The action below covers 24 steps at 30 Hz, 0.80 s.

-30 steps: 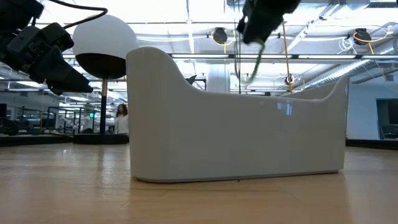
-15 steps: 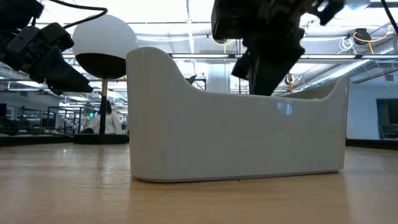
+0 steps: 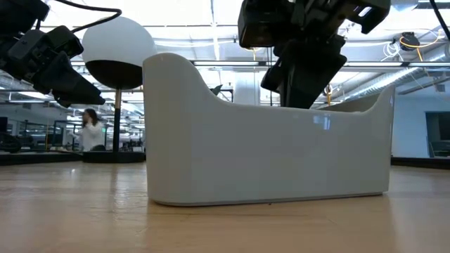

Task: Pick and place rubber bands into bin
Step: Put the green rubber band into the gray bin, then put the red rubber band into the gray bin

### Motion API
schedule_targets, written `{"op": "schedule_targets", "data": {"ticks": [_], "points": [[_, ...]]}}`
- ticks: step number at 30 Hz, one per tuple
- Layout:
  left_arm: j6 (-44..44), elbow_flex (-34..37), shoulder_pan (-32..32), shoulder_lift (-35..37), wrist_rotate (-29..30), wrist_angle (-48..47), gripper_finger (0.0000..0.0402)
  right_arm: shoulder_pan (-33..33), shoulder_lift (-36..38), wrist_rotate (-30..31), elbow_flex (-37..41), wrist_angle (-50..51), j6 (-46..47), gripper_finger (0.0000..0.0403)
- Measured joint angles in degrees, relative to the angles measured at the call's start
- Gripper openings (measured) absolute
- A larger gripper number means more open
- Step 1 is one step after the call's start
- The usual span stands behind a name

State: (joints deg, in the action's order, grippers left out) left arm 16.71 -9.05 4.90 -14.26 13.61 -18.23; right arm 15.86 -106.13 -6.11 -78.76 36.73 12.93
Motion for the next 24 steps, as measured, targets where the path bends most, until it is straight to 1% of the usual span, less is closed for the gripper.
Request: {"op": "schedule_targets", "data": {"ticks": [5, 9, 12, 15, 17, 21, 24], "points": [[0.02, 0.01, 0.00, 0.01, 0.00, -0.01, 0.0189, -0.06, 0.02, 0.02, 0.00, 0.00, 0.05, 0.0082], [0.02, 0.01, -0.01, 0.01, 0.00, 0.03, 0.0189, -0.49, 2.80, -0.01, 0.00, 0.82, -0.09, 0.0115], [0.02, 0.00, 0.01, 0.00, 0.00, 0.02, 0.0189, -1.09, 7.38, 0.04, 0.00, 1.27, -0.09, 0.0129], [0.02, 0.01, 0.00, 0.01, 0.00, 0.05, 0.0189, -1.95, 13.05, 0.24, 0.00, 0.29, 0.05, 0.0135], [0.02, 0.01, 0.01, 0.00, 0.00, 0.09, 0.0189, -2.71, 16.94, 0.53, 0.00, -1.61, 0.00, 0.0136], [0.05, 0.01, 0.00, 0.01, 0.00, 0.48, 0.0189, -3.47, 24.28, 4.40, 0.00, -6.90, -1.23, 0.0136], [0.09, 0.01, -0.01, 0.02, -0.02, 0.49, 0.0189, -4.17, 29.20, 4.68, 0.00, -9.64, -3.45, 0.0137]]}}
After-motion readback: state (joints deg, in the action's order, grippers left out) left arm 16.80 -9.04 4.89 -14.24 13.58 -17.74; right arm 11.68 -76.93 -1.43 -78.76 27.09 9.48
